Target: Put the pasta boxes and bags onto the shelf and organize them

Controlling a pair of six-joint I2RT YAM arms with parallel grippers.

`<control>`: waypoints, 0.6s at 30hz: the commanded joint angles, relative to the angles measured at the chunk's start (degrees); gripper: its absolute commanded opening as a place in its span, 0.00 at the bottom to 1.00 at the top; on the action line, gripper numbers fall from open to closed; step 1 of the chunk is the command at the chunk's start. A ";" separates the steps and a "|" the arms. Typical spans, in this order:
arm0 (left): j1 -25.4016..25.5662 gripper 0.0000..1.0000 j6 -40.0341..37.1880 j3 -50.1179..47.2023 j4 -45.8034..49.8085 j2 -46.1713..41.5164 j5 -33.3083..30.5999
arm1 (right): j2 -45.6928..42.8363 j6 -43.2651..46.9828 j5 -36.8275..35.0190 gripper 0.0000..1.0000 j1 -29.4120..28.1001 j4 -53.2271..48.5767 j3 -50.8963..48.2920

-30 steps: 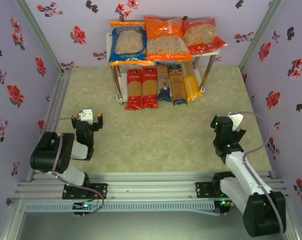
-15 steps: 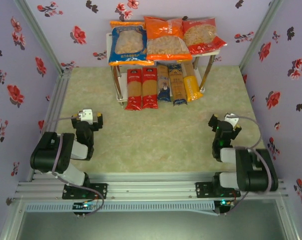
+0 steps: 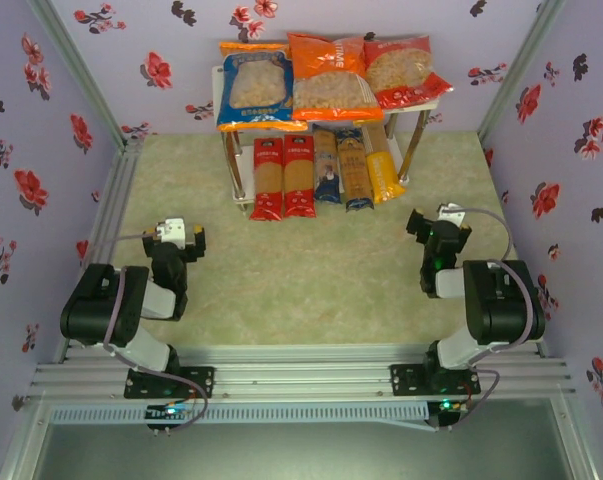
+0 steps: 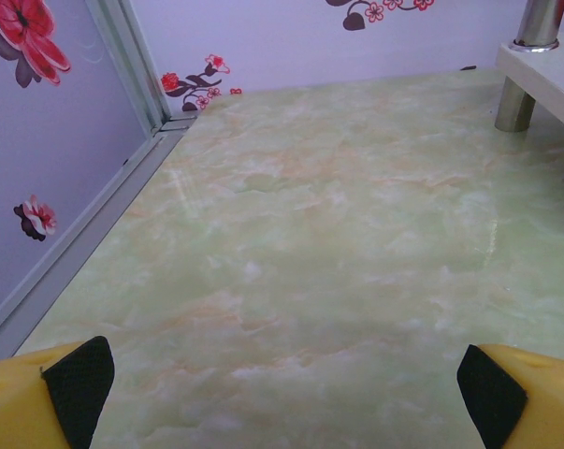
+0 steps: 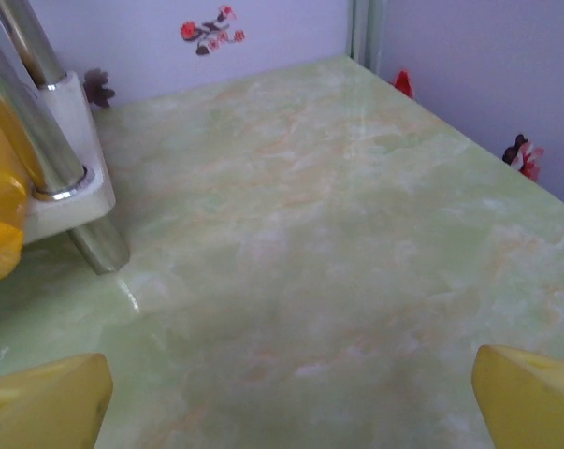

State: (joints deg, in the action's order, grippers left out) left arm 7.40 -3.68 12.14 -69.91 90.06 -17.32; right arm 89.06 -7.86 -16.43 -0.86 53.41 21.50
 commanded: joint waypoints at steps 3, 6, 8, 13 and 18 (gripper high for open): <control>0.06 1.00 -1.33 0.54 -1.59 0.42 0.22 | 0.09 1.35 -0.01 0.99 -0.63 -1.14 -0.28; -0.04 1.00 -1.37 0.51 -1.55 0.42 0.21 | 0.15 1.94 0.22 0.99 -0.98 -1.29 -0.07; 0.00 1.00 -1.33 0.51 -1.46 0.39 0.23 | 0.15 2.14 0.78 0.99 -0.98 -1.55 0.11; -0.04 1.00 -1.26 0.51 -1.42 0.38 0.30 | 0.16 2.14 0.80 0.99 -0.98 -1.55 0.11; -0.04 1.00 -1.33 0.69 -1.28 0.29 0.31 | 0.15 2.14 0.87 0.99 -0.98 -1.55 0.11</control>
State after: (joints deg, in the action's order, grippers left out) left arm 7.40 -3.66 12.16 -69.87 90.06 -17.32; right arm 89.06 -6.42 -16.01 -1.52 51.70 21.50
